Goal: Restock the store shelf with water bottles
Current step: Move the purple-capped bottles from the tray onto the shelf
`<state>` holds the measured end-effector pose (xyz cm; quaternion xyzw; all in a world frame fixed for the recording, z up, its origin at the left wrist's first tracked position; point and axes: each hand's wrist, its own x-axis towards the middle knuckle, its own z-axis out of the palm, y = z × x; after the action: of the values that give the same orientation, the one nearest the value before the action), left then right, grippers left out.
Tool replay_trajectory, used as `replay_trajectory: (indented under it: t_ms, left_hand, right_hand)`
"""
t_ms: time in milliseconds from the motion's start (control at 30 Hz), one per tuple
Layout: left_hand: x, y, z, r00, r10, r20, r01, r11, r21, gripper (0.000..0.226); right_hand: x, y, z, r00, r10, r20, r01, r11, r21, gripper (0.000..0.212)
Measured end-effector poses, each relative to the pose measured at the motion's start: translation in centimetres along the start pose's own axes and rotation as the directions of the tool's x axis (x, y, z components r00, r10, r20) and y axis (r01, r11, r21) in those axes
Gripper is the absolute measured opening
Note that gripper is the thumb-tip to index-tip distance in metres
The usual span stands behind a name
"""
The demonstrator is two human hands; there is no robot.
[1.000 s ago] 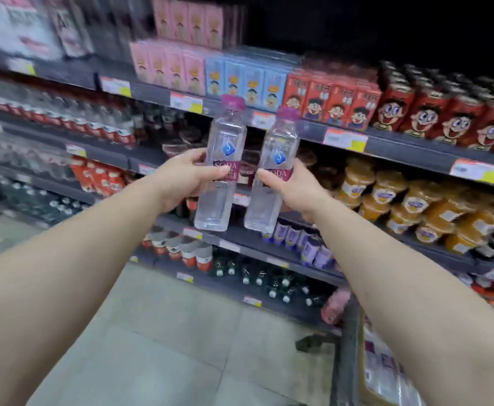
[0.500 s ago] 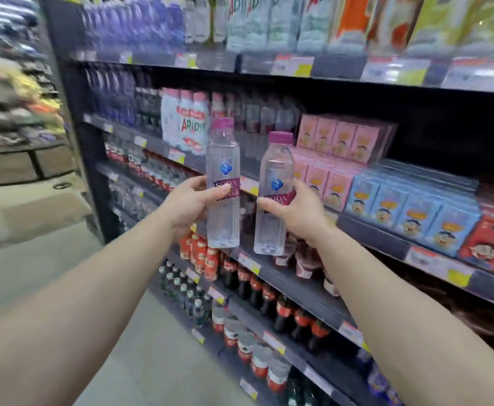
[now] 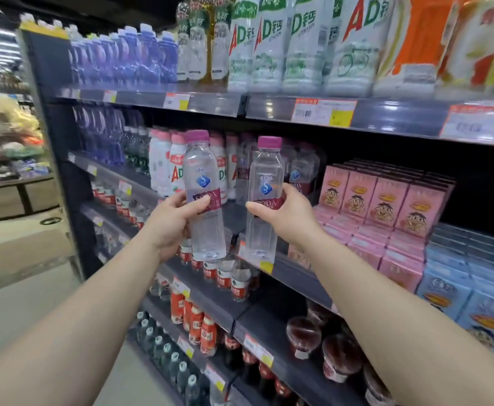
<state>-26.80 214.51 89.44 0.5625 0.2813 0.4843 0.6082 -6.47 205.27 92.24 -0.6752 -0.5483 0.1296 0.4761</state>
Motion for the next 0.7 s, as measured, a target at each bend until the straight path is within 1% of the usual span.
replay_trajectory:
  t_ms: [167, 200, 267, 333, 433, 500, 600, 700]
  left_hand:
    - [5.3, -0.1, -2.8, 0.994, 0.0, 0.109, 0.001, 1.0, -0.007, 0.05]
    - [6.5, -0.1, -3.6, 0.991, -0.002, 0.132, 0.003, 1.0, -0.005, 0.047]
    - [9.1, 0.0, -5.2, 0.981, -0.004, 0.192, 0.002, 1.0, 0.01, 0.04]
    - [11.7, 0.1, -7.0, 0.964, 0.011, 0.266, -0.018, 1.0, 0.025, 0.041]
    - [14.9, 0.6, -9.7, 0.939, 0.01, 0.344, -0.027, 0.999, 0.044, 0.06]
    - [16.4, 0.9, -11.3, 0.929, -0.008, 0.371, -0.009, 0.999, 0.046, 0.069]
    - [18.1, 1.0, -12.9, 0.9, -0.027, 0.435, 0.007, 0.999, 0.049, 0.066]
    - [19.0, 0.6, -14.0, 0.885, -0.043, 0.464, 0.022, 0.998, 0.05, 0.082]
  right_hand:
    - [3.7, -0.5, 3.0, 0.996, 0.017, -0.092, -0.022, 0.999, -0.048, 0.062]
    - [4.4, -0.8, 3.9, 0.993, 0.023, -0.113, -0.031, 0.997, -0.066, 0.065]
    - [6.1, -1.4, 6.1, 0.984, 0.03, -0.174, -0.05, 0.993, -0.11, 0.078]
    - [7.7, -1.9, 8.2, 0.966, 0.04, -0.254, -0.079, 0.986, -0.146, 0.089]
    - [9.5, -2.8, 11.1, 0.933, 0.061, -0.354, -0.122, 0.98, -0.155, 0.077]
    - [10.5, -3.3, 12.5, 0.906, 0.095, -0.412, -0.175, 0.971, -0.162, 0.084]
    - [11.8, -3.3, 14.2, 0.858, 0.132, -0.496, -0.248, 0.953, -0.175, 0.093]
    - [12.4, -2.4, 15.3, 0.829, 0.176, -0.531, -0.325, 0.925, -0.2, 0.101]
